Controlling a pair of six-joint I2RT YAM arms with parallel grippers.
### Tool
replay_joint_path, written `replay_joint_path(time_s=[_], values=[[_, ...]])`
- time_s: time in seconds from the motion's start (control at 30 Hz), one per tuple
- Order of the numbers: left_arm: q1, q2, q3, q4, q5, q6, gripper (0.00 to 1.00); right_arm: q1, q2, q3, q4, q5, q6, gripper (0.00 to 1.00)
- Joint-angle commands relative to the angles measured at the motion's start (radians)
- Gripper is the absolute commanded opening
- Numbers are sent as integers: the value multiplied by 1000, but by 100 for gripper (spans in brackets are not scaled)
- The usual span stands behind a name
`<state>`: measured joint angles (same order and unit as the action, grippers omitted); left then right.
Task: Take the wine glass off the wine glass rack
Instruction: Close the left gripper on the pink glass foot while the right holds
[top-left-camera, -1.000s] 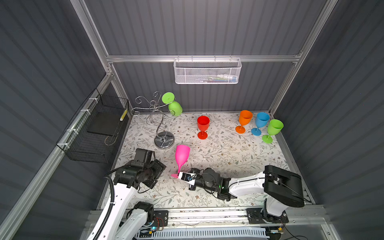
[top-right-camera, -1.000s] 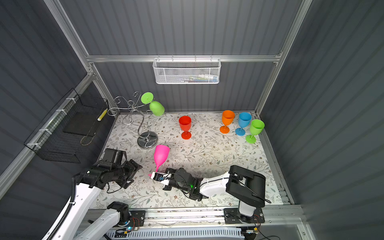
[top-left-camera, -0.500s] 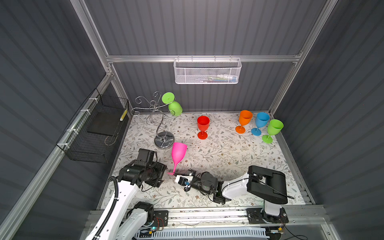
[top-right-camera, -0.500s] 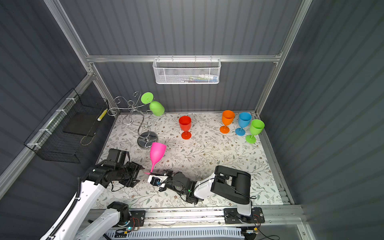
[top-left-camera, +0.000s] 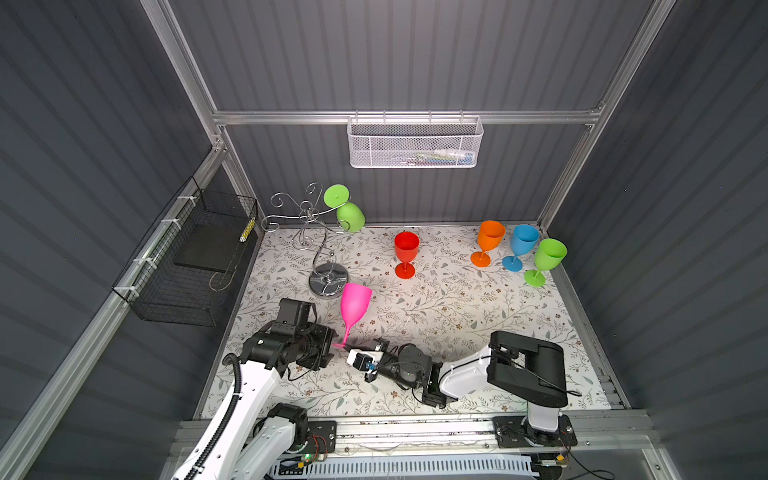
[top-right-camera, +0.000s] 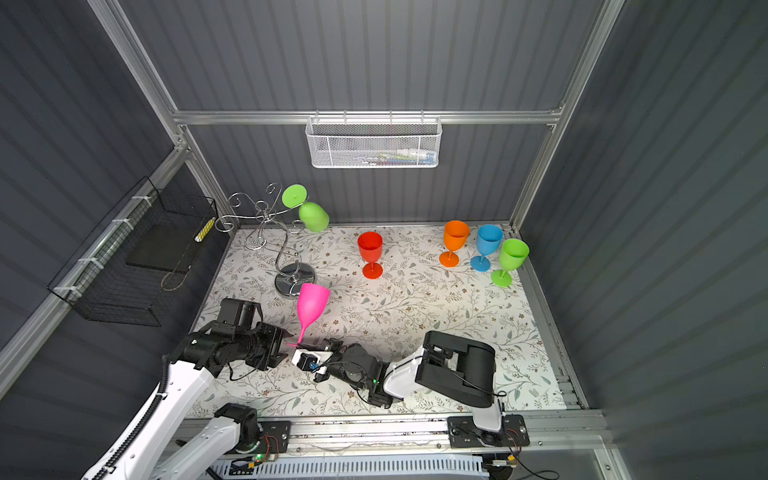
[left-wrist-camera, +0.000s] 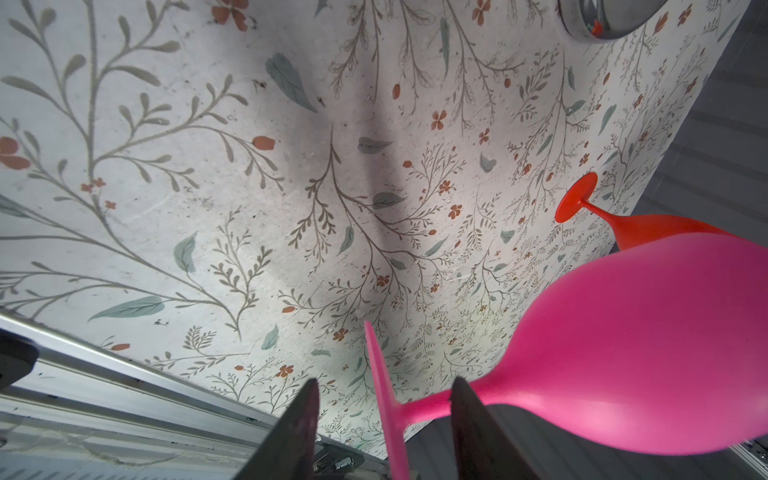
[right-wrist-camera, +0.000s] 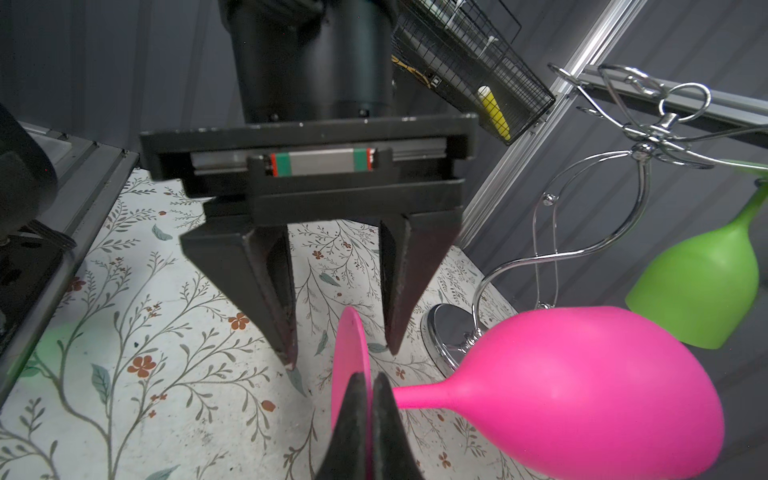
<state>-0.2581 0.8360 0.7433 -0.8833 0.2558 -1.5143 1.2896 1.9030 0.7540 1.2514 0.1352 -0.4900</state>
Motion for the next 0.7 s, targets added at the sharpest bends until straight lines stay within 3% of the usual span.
replay_joint_path(time_s=[0.0,0.13,0.37,0.67], values=[[3,7,-19,17,22,-11,46,5,14,29,29,9,-12,0],[3,10,-25,30,25,-11,37,5,19,33,21,9,-14,0],[3,15,-38,44,25,-40,33,5,23,41,8,10,-22,0],[3,24,-38,37,17,-36,13,5,22,47,-2,15,-31,0]])
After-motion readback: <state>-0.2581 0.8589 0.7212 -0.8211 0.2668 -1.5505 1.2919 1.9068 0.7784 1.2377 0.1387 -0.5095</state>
